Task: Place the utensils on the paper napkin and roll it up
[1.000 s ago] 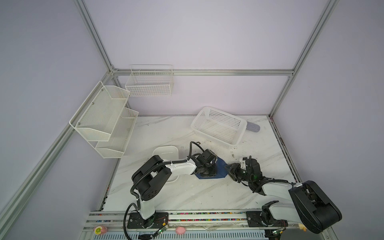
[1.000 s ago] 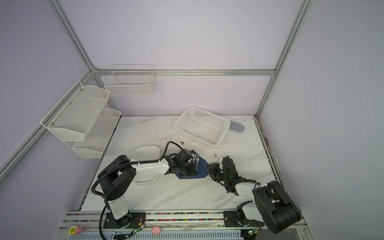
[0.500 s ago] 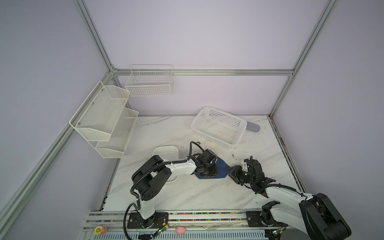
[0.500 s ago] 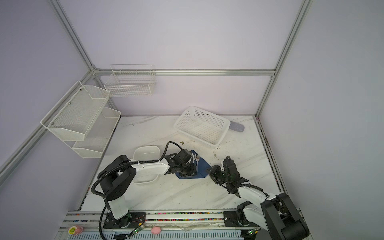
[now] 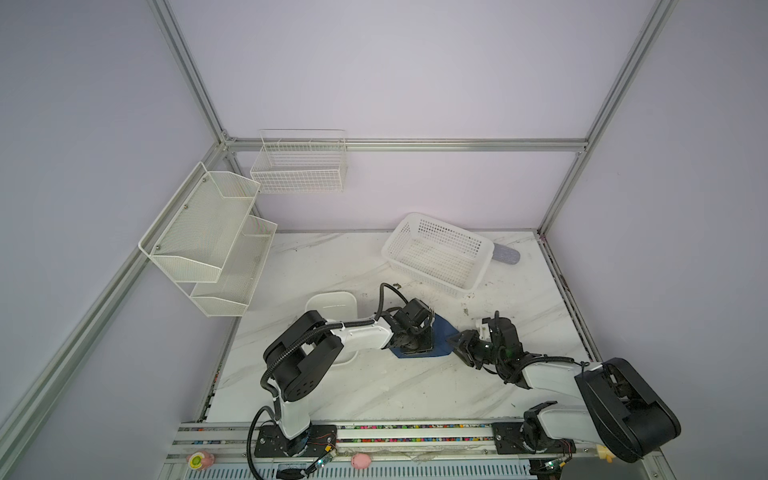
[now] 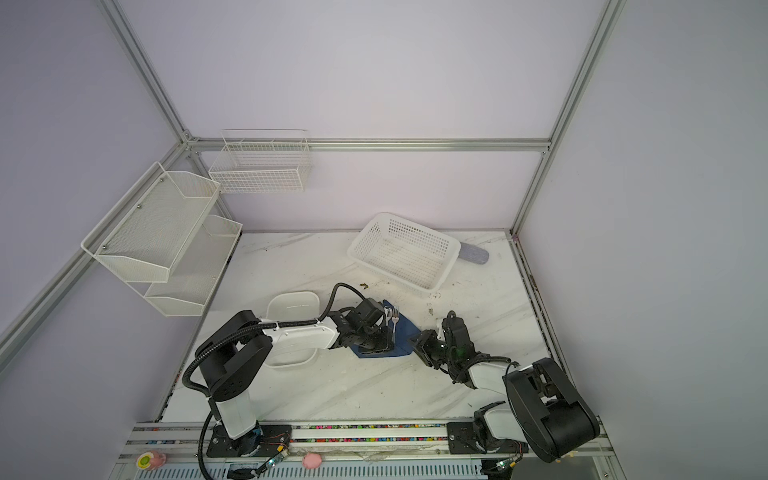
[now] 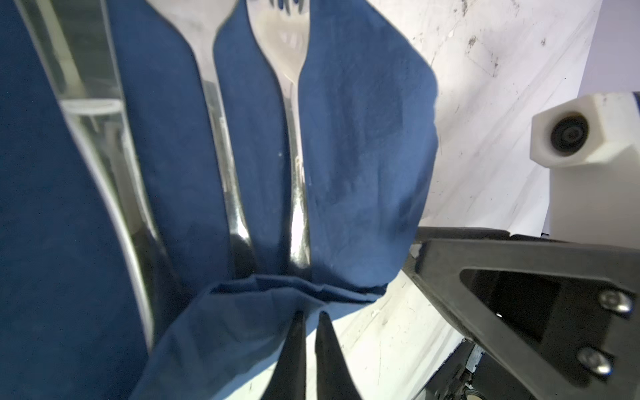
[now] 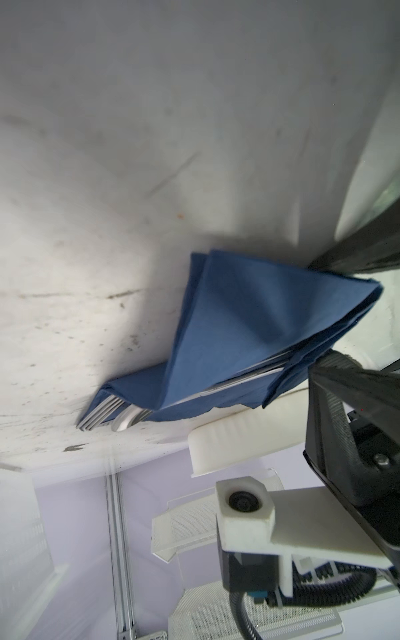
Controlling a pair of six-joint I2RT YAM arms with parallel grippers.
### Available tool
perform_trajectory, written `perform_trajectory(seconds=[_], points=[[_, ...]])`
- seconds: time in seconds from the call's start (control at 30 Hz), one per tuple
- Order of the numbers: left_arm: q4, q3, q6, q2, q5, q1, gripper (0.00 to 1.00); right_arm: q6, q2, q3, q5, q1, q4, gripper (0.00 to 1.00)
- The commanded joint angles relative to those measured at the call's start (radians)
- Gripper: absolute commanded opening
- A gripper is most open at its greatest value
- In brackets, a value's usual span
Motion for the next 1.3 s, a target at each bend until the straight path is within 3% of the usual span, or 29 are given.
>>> perform_trajectory(seconds=[0.0,0.3,0.9,1.27], points=[[-0.003,0.081,0.018,0.003,-0.002,-0.003,0.10,0.011,0.029,-0.019,0.037,-0.005,0.026,0.47],[-0.005,0.082,0.021,0.002,0.001,-0.001,0.10,-0.121,0.003,0.074,-0.003,-0.022,0.036,0.48],[-0.001,0.073,0.016,-0.004,-0.003,-0.002,0.10,-0.256,-0.059,0.037,-0.075,-0.027,-0.055,0.50],[0.004,0.073,0.013,-0.003,0.001,-0.001,0.10,-0.196,-0.082,-0.004,-0.163,-0.025,-0.039,0.51]])
